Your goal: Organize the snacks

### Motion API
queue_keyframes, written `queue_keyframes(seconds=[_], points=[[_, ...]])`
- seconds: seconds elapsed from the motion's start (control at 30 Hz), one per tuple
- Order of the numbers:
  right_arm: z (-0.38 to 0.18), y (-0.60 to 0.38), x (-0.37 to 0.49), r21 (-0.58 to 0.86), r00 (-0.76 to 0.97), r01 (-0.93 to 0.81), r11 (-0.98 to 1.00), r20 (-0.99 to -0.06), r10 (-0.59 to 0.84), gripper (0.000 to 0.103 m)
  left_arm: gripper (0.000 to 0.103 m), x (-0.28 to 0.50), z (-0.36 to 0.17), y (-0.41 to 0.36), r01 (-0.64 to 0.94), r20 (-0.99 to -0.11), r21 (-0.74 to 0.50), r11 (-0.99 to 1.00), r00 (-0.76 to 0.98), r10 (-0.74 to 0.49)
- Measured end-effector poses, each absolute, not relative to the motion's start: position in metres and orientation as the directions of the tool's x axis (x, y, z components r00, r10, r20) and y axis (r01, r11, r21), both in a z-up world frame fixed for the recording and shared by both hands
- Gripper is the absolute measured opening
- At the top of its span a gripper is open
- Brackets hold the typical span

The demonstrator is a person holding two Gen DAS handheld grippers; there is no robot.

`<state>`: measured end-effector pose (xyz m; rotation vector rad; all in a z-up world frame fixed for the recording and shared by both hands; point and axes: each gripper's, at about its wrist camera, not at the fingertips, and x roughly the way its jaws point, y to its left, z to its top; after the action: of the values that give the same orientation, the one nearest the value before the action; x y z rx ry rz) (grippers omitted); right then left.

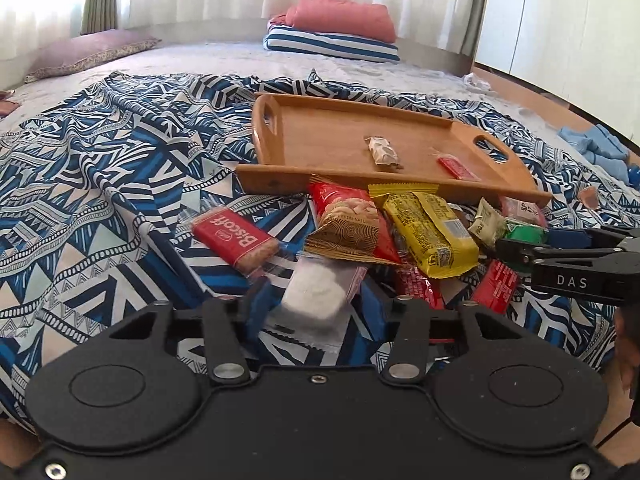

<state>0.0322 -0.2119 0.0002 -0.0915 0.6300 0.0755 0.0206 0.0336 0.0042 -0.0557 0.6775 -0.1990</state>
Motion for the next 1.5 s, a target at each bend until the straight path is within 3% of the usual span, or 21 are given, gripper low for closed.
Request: queue_keyframes(seconds=[0.23, 0.53, 0.57, 1.5], points=[[0.0, -0.212, 0.029, -0.062, 0.801, -0.104, 0.993, -0.597, 0.046, 0.071, 0.033, 0.013, 0.005, 0.031, 0.163, -0.618, -0.096, 0.982, 0.764, -0.187], [-0.001, -0.21, 0.024, -0.043, 0.803, -0.115, 0.992, -0.592, 0.068, 0.049, 0.032, 0.008, 0.008, 0.028, 0.133, -0.62, -0.109, 0.985, 0.765, -0.173], [0.0, -0.211, 0.023, -0.042, 0.806, -0.109, 0.993, -0.588, 0.064, 0.042, 0.031, 0.007, 0.008, 0.028, 0.133, -0.62, -0.111, 0.985, 0.766, -0.173], [0.031, -0.223, 0.012, -0.034, 0.855, -0.074, 0.997, -0.517, 0.045, 0.04, 0.031, -0.002, 0.042, 0.034, 0.102, -0.545, -0.107, 0.989, 0.826, -0.144]])
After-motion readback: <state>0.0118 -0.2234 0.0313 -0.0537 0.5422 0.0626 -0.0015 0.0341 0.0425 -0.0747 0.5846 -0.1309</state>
